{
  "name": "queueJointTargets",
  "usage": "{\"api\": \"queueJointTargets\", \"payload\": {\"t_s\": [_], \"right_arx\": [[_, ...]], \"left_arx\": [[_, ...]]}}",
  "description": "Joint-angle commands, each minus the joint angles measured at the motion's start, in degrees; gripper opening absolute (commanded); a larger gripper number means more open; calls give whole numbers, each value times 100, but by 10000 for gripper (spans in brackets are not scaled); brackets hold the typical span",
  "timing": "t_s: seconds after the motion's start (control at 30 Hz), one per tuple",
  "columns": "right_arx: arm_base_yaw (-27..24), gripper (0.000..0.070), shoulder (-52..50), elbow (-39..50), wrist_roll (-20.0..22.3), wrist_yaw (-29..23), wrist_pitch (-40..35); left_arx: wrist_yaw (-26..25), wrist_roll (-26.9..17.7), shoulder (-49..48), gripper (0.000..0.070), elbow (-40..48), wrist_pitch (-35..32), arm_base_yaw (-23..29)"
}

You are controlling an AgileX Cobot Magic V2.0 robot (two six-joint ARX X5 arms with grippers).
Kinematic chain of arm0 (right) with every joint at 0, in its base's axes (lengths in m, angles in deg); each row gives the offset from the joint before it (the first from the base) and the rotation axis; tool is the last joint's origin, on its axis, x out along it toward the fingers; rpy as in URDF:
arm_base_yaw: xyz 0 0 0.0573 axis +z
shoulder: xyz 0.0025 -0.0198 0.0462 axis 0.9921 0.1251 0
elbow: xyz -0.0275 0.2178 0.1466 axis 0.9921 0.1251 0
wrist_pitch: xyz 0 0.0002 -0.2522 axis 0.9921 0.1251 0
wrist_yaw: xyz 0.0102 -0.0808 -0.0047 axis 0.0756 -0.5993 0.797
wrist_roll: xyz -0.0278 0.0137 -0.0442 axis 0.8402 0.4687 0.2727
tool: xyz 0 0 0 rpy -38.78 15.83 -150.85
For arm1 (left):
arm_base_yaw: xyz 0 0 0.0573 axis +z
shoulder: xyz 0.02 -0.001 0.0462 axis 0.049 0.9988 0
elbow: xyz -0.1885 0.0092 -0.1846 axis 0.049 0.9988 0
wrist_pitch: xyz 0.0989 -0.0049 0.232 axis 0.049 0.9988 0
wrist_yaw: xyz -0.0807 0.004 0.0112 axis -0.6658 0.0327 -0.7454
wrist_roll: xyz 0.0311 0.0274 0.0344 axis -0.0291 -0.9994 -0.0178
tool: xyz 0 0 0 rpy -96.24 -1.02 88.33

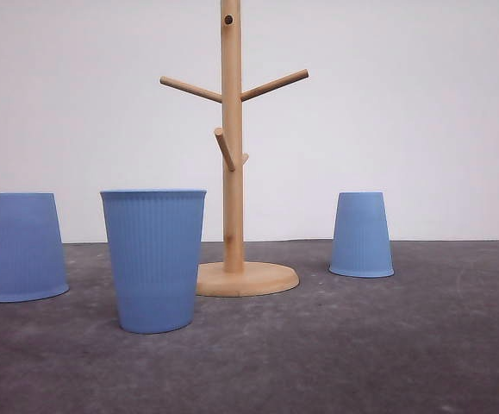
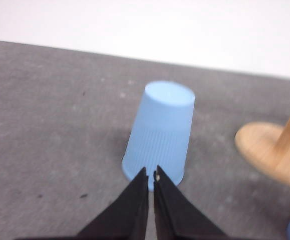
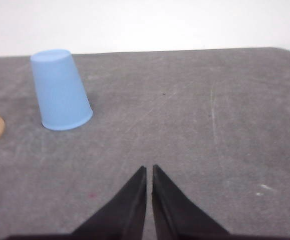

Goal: Place three cups

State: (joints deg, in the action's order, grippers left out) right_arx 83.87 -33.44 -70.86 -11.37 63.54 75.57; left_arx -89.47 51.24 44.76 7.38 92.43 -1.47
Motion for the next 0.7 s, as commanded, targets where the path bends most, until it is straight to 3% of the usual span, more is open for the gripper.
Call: {"api": "queueJointTargets", "payload": {"t_s": [0.0, 0.23, 0.33, 0.53, 0.67], "right_arx": [[-2, 16, -9, 9, -570, 4, -131], [-2, 10, -9, -37, -1172, 4, -977], [-2, 8, -9, -245, -1294, 7, -1009], [-2, 7, 12, -1029, -1482, 20, -357], [-2, 6, 209, -1729, -1451, 32, 504]], "left_arx": [[-7, 439, 0, 0, 66, -186, -9], [-4, 606, 0, 0, 25, -1259, -9], [32, 645, 2, 2, -182, -1355, -9], [575, 675, 236, 4, -1218, -59, -9], [579, 669, 745, 4, -2053, 857, -9]]}}
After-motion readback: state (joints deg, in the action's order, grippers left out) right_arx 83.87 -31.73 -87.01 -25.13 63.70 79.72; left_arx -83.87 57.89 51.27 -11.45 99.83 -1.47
